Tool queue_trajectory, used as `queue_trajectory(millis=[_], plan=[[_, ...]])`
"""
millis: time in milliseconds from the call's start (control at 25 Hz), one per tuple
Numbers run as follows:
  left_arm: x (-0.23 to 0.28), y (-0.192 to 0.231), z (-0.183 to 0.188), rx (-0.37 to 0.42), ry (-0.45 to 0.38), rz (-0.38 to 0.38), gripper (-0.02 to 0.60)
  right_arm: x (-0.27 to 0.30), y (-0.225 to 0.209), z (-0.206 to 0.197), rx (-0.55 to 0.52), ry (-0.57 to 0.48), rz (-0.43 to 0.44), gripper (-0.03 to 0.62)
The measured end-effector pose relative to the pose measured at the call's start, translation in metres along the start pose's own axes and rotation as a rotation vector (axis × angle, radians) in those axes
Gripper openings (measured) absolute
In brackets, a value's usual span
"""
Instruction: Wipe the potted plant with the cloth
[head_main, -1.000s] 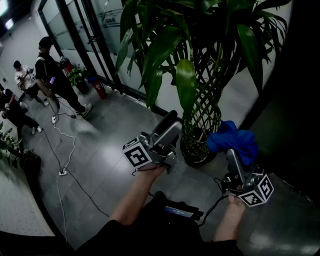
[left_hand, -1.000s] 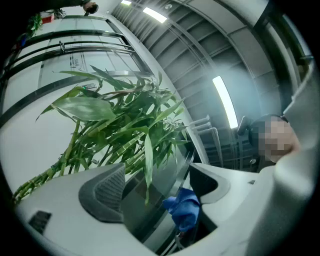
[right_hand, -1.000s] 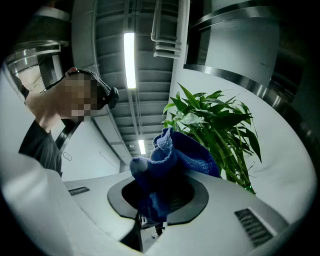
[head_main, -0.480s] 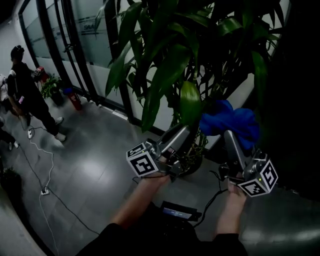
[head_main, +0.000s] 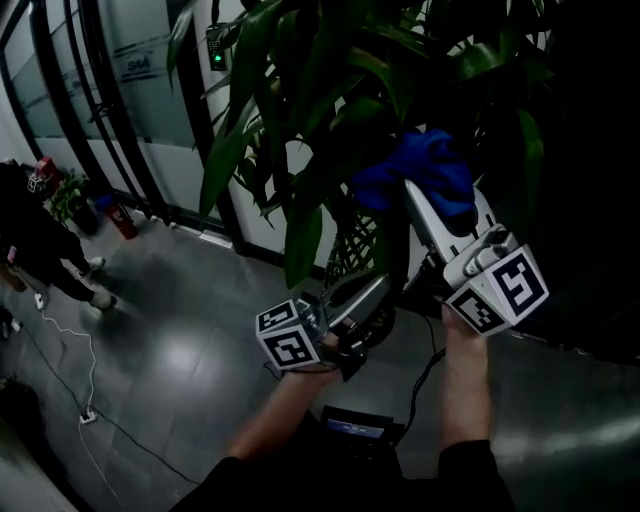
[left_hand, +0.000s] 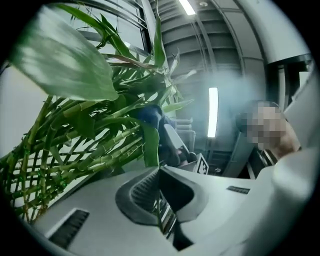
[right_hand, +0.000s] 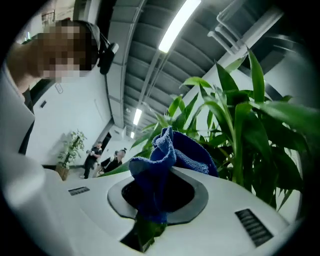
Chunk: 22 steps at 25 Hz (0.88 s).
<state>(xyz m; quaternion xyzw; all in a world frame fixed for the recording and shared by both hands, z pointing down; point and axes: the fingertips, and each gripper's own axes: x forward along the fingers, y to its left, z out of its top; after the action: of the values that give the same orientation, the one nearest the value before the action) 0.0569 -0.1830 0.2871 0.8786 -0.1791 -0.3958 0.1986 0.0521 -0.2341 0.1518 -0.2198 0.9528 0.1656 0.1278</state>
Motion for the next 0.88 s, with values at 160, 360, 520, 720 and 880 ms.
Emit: queue_trajectory(millis=[160, 360, 520, 720, 880], plan=[[-0.004, -0.010, -0.011, -0.021, 0.011, -0.032, 0.015, -0.009, 0.005, -0.030, 0.090, 0.070, 0.023, 0.091], [-0.001, -0.023, -0.018, -0.029, -0.001, -0.056, 0.015, -0.027, 0.020, -0.040, 0.201, 0.080, 0.126, 0.089], [-0.004, -0.018, -0.019, -0.027, -0.004, -0.046, 0.015, -0.042, 0.036, -0.051, 0.251, 0.076, 0.214, 0.089], [-0.005, -0.012, -0.019, -0.034, -0.028, -0.041, 0.015, -0.063, 0.048, -0.073, 0.301, 0.102, 0.289, 0.089], [-0.003, -0.009, -0.023, -0.019, -0.022, -0.027, 0.015, -0.079, 0.051, -0.081, 0.326, 0.124, 0.323, 0.089]])
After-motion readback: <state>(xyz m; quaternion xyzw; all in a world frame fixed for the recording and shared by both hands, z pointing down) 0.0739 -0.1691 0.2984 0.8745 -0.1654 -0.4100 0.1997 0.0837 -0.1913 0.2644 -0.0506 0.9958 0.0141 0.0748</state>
